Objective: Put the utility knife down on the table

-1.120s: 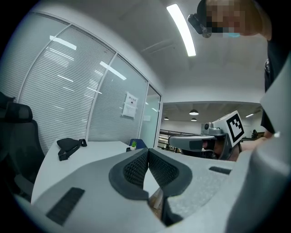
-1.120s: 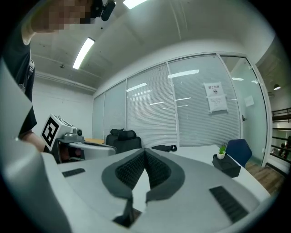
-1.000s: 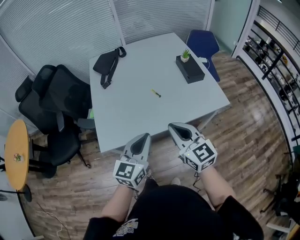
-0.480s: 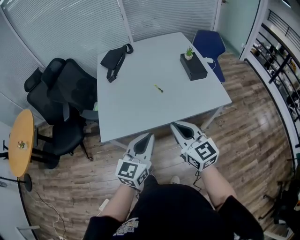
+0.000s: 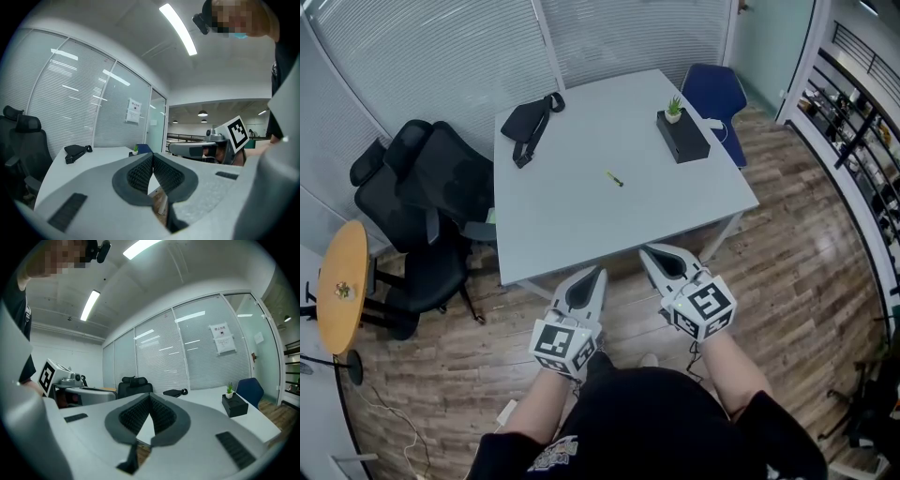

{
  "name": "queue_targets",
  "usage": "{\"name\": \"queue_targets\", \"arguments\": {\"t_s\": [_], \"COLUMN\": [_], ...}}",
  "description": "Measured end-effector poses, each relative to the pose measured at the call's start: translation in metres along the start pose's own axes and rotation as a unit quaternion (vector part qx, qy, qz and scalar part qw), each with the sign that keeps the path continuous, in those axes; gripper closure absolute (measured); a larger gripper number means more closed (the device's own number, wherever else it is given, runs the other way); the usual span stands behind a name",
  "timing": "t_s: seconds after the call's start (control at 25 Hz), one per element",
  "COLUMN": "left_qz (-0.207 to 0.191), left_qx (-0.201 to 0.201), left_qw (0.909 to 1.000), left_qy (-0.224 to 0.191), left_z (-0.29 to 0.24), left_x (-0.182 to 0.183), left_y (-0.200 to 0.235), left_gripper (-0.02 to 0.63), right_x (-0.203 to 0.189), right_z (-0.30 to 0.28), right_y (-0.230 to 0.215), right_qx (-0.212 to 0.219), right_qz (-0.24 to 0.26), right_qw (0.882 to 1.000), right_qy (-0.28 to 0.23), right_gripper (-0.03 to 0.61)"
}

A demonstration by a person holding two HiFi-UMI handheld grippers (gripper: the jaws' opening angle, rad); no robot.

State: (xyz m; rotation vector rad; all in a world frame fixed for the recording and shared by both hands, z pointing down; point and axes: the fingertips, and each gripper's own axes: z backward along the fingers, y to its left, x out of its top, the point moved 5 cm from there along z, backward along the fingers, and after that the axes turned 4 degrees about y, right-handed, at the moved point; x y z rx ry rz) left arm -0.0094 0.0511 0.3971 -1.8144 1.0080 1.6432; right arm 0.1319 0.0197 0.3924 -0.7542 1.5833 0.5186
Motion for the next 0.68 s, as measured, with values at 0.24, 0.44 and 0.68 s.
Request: {"name": "queue_targets", "arguments": {"t_s": [0.24, 0.44, 0.68], "left_qz": [0.002, 0.002, 0.005], "left_qx": [0.001, 0.003, 0.004], "left_qw": [1.0, 1.0, 1.0], "left_qy": [-0.004, -0.005, -0.004], "left_z": [0.003, 0.007, 0.01], "left_x": [0.0, 0.0, -0.001], "left_y": [-0.001, -0.002, 0.001], "left_gripper": [0.609, 0.608, 0.607], "right_x": [0.001, 0.0, -0.001], "right_z": [0.002, 0.003, -0.001], "right_y": [0.003, 0.007, 0.011], "right_qx": [0.001, 0.003, 0.005], "right_qz": [0.003, 0.003, 0.001], "right_qw": [1.0, 1.0, 1.0], "right_qy": [0.002, 0.002, 0.005], "right_gripper": [0.575, 0.575, 0.575]}}
